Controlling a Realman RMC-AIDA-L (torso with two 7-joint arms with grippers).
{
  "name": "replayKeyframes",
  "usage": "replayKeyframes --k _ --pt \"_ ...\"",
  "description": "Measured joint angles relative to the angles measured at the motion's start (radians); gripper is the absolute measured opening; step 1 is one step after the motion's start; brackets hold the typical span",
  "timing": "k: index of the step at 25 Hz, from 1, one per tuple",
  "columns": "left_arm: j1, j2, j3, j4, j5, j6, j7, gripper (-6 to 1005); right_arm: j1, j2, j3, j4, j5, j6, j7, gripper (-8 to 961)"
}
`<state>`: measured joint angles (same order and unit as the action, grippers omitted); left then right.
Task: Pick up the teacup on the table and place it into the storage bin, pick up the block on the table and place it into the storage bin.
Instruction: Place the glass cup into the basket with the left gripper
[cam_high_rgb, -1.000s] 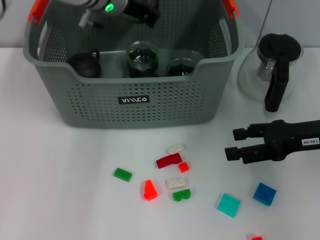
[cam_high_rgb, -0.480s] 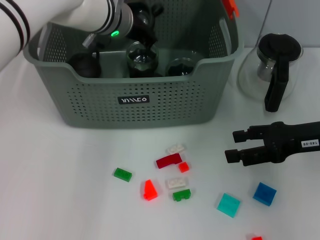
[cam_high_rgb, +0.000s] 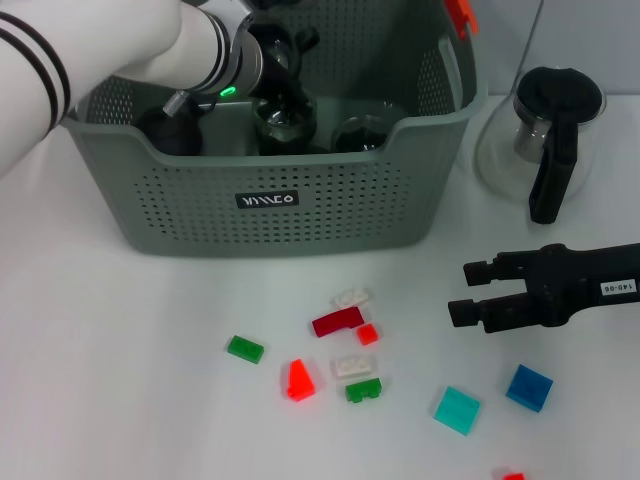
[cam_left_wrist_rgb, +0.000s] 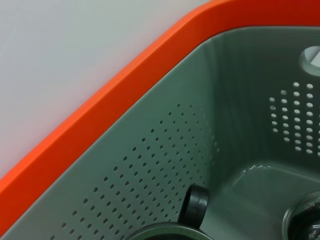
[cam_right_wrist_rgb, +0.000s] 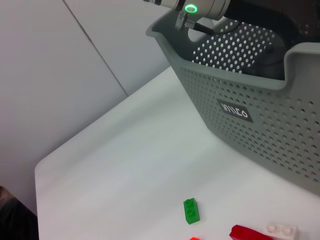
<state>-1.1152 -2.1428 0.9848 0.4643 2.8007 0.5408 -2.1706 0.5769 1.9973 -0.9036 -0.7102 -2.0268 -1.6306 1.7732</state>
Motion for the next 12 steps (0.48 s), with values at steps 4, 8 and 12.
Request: replayKeyframes --k 4,8,12 --pt "0.002 -0.001 0.0 0.0 0.002 -0.001 0.002 68 0.0 0.001 0.002 0.0 -0.009 0.0 0.0 891" --pt "0.022 -0.013 0.034 0.024 0.004 -0.005 0.002 70 0.001 0.002 0.003 0.0 -0.01 0.001 0.001 891" --pt "0.039 -0.024 0.059 0.053 0.005 -0.009 0.0 72 0.001 0.001 0.005 0.004 -0.01 0.001 0.001 891"
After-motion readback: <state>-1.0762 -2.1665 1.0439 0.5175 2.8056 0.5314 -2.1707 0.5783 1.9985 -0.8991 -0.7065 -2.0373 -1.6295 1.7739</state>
